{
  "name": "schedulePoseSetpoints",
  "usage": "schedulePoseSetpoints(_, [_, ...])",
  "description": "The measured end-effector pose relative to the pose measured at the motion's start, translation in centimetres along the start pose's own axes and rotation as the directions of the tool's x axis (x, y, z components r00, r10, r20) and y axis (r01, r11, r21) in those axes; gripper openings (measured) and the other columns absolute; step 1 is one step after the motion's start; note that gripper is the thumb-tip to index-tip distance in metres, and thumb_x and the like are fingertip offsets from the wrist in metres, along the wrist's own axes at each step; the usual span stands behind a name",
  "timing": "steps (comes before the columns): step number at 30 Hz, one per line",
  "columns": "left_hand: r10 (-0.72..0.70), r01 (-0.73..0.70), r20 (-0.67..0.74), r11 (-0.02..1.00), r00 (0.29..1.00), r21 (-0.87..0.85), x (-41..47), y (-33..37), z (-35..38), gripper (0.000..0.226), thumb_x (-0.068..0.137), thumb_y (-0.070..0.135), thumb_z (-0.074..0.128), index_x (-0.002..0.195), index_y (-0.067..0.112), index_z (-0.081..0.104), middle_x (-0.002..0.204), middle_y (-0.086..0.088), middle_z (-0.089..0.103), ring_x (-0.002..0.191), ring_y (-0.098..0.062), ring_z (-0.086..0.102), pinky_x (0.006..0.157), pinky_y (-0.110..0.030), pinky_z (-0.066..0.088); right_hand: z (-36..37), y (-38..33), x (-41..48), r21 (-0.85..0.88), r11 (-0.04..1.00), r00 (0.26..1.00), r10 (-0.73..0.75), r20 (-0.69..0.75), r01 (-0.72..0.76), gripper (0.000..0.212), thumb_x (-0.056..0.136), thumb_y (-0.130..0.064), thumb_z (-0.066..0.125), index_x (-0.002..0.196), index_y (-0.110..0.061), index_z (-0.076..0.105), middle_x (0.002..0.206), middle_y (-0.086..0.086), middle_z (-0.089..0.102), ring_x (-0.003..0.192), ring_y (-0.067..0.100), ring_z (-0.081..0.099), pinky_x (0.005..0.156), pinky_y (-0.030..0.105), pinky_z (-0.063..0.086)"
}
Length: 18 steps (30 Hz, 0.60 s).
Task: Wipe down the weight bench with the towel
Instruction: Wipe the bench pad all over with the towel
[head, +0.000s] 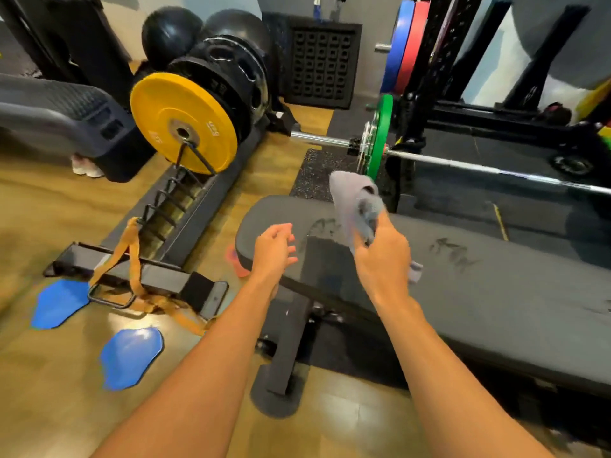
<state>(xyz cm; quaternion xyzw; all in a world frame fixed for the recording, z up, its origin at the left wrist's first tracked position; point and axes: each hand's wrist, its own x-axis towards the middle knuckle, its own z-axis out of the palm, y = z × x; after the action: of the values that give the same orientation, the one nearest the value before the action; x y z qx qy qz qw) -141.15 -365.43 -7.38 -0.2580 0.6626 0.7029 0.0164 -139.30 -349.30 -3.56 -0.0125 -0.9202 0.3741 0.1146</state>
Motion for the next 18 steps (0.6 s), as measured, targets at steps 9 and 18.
schedulePoseSetpoints(9, [0.532,-0.478,0.101,0.642,0.841,0.599,16.2,-5.8,-3.5,0.035,0.099,0.038,0.038,0.117,0.027,0.065,0.123,0.003,0.065,0.117,-0.022,0.055,0.104,-0.044,0.035,16.2,4.4,3.2,-0.457,0.888,0.964,0.071,0.255,0.055,0.073,0.089,-0.078,0.021,0.152,-0.041,0.022,0.164,-0.001,0.014,0.151,0.024,0.006,0.113,0.063,0.009])
schedulePoseSetpoints(18, [0.589,-0.504,0.140,0.515,0.796,0.694,18.5,-6.2,-3.2,0.035,0.097,0.040,0.038,0.074,0.022,0.057,0.099,-0.001,0.068,0.103,-0.027,0.056,0.090,-0.041,0.034,19.7,3.6,5.1,-0.555,0.828,0.985,0.145,0.089,-0.072,0.087,0.083,-0.081,0.027,0.152,-0.028,0.023,0.158,0.007,0.025,0.144,0.034,0.020,0.105,0.071,0.016])
